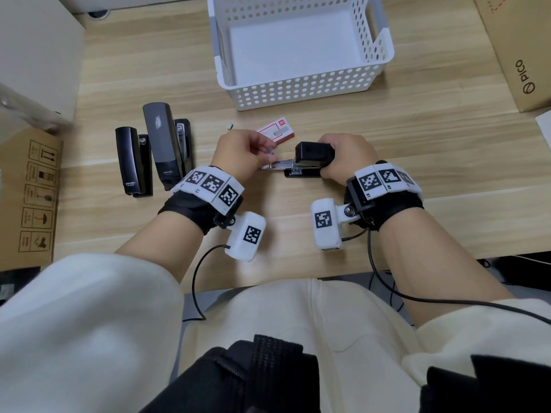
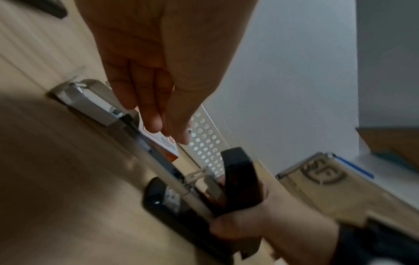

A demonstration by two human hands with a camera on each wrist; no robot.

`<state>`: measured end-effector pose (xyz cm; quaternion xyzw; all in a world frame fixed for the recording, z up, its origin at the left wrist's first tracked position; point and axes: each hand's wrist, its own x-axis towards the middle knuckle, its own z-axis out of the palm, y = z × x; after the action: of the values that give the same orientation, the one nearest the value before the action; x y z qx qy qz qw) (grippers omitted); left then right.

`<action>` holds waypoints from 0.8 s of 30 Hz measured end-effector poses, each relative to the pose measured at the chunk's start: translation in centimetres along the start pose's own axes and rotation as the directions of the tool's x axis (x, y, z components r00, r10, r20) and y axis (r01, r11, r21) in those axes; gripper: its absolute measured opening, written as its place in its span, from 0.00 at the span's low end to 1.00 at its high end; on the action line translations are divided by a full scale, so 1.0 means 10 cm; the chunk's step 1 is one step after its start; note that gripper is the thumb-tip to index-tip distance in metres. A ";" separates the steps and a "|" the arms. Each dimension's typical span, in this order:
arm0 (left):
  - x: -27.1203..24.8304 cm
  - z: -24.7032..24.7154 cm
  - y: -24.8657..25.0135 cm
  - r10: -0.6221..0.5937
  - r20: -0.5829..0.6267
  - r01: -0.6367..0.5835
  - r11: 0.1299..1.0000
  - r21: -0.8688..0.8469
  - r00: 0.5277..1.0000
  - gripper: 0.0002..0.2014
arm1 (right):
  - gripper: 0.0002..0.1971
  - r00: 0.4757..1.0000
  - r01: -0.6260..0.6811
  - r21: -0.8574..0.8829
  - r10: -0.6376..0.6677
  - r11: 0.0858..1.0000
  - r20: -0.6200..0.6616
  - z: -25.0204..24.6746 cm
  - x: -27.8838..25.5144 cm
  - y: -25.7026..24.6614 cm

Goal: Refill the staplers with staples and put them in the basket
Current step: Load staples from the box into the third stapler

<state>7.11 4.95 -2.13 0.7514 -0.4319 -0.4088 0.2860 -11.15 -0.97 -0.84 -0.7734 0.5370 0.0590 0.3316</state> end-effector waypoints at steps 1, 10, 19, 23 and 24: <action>-0.01 0.01 0.00 0.030 0.005 -0.030 0.994 0.103 1.000 0.11 | 0.19 1.000 -0.001 0.000 0.001 1.000 -0.004 0.00 0.00 0.00; -0.06 0.06 0.04 0.123 0.063 -0.138 0.884 0.446 0.990 0.12 | 0.18 1.000 0.001 -0.001 -0.001 1.000 -0.001 0.01 0.01 0.00; -0.06 0.12 0.11 0.150 0.091 -0.175 0.810 0.559 0.985 0.09 | 0.19 1.000 -0.001 0.004 0.001 1.000 -0.004 0.01 0.01 0.01; -0.06 0.15 0.09 0.158 0.067 -0.168 0.811 0.560 0.985 0.09 | 0.19 1.000 -0.003 0.004 0.003 1.000 -0.005 0.00 0.01 0.02; -0.06 0.15 0.08 0.164 0.064 -0.171 0.809 0.562 0.984 0.09 | 0.19 1.000 -0.004 0.003 0.004 1.000 -0.006 0.00 0.01 0.02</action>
<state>5.30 4.98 -2.03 0.7588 -0.5996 -0.2403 0.0827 -11.21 -1.09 -1.00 -0.7720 0.5396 0.0566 0.3311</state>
